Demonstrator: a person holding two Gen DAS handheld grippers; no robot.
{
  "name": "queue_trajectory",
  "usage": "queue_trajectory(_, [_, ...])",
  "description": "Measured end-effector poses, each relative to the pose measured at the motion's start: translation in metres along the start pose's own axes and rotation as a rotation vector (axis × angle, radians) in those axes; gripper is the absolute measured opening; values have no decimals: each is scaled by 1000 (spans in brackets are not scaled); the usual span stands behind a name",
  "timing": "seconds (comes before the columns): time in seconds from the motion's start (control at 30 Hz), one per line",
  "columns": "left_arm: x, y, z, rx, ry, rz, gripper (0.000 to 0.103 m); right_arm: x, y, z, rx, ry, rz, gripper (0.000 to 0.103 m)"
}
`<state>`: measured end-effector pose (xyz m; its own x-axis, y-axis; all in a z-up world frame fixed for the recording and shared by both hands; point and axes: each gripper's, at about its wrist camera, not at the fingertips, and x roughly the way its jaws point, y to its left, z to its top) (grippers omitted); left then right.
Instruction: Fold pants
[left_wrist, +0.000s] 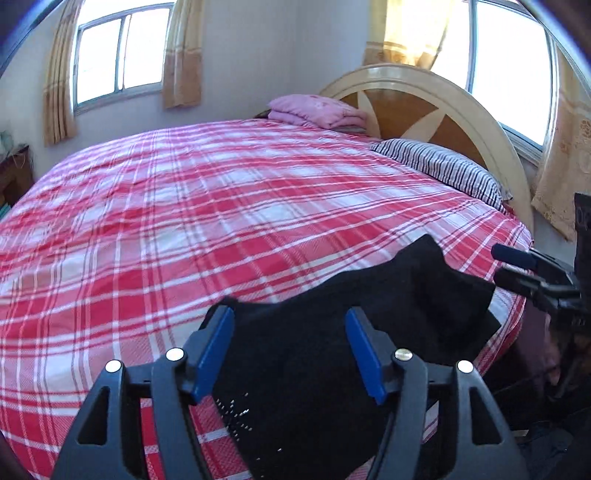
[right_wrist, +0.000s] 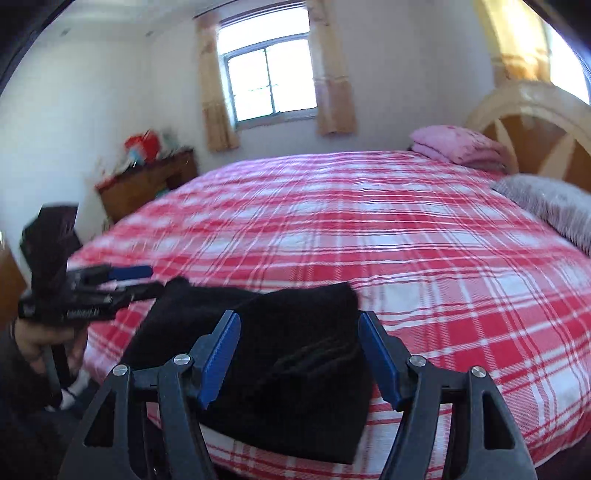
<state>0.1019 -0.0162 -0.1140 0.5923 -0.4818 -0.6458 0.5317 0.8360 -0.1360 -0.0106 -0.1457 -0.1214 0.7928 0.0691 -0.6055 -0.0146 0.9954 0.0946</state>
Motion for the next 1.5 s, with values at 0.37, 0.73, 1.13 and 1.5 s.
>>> queue_trajectory(0.37, [11, 4, -16, 7, -11, 72, 103, 4, -31, -37, 6, 211, -160, 0])
queue_trajectory(0.73, [21, 15, -23, -33, 11, 118, 103, -22, -35, -17, 54, 40, -164, 1])
queue_trajectory(1.13, [29, 11, -27, 5, 41, 152, 103, 66, -33, -11, 107, 247, 1, 7])
queue_trajectory(1.5, [30, 11, -28, -1, 51, 143, 103, 21, -21, -17, 68, 150, -25, 31])
